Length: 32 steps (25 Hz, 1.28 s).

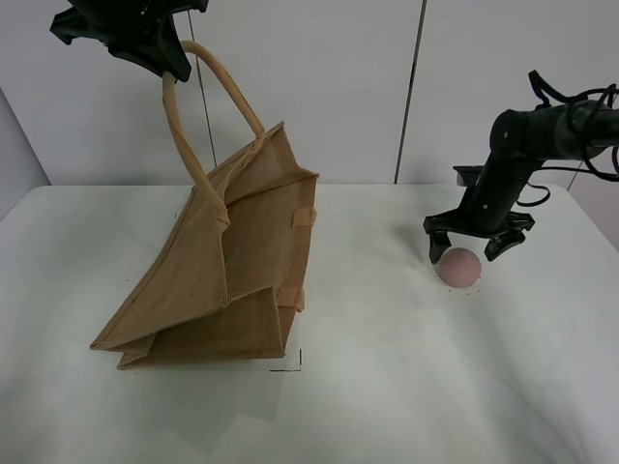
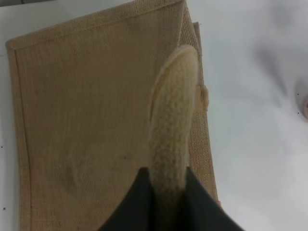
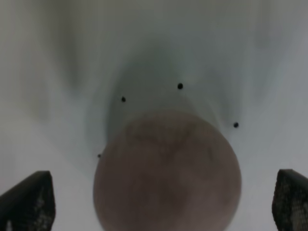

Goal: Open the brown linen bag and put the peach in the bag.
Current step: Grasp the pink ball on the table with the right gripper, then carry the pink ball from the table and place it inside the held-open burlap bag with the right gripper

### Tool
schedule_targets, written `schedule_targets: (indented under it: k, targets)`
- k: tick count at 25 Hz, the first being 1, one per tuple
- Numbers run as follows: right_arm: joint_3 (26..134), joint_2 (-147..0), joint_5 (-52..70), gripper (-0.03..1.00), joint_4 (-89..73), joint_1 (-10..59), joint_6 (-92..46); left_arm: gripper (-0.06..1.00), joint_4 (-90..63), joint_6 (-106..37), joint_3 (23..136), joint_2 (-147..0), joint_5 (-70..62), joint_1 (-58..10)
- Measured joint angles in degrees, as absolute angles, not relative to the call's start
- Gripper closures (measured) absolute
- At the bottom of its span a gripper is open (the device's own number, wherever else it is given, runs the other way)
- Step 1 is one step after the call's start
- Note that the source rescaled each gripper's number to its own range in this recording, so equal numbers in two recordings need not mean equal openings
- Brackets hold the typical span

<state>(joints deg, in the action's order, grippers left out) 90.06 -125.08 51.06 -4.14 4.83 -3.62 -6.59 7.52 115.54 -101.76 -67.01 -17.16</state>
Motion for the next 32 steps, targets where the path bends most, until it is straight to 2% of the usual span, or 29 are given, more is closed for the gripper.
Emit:
schedule_targets:
  k: [6,9,11,14,15,16,25,32]
  targets:
    - [90.06,-127.53,51.03,-0.03,-4.14,4.83,-3.62,0.94,-6.59,7.52,115.54,-101.76,-67.01,-17.16]
    - [90.14,-127.57,51.17,0.1,-4.14,4.83,-3.1,0.94,-6.59,7.52,115.54,-101.76,-67.01,-17.16]
    - [90.14,-127.57,51.55,0.34,-4.14,4.83,-2.37,0.94,-6.59,7.52,115.54,-101.76,-67.01,-17.16]
    - [90.67,-127.57,52.35,0.82,-4.14,4.83,-2.14,0.94,-6.59,7.52,115.54,-101.76,-67.01,-17.16]
    - [91.19,-127.57,52.62,0.92,-4.14,4.83,-2.14,0.94,-6.59,7.52,115.54,-101.76,-67.01,-17.16]
    - [91.79,-127.57,53.22,0.96,-4.14,4.83,-2.2,0.94,-6.59,7.52,115.54,-101.76,-67.01,-17.16]
    - [103.8,-120.36,62.11,0.97,-13.18,5.31,-8.95,0.94,-6.59,7.52,115.54,-100.97,-67.01,-17.16]
    - [109.45,-115.71,63.17,0.97,-19.17,13.22,-10.32,0.94,-6.59,7.47,115.54,-99.5,-67.01,-17.16]
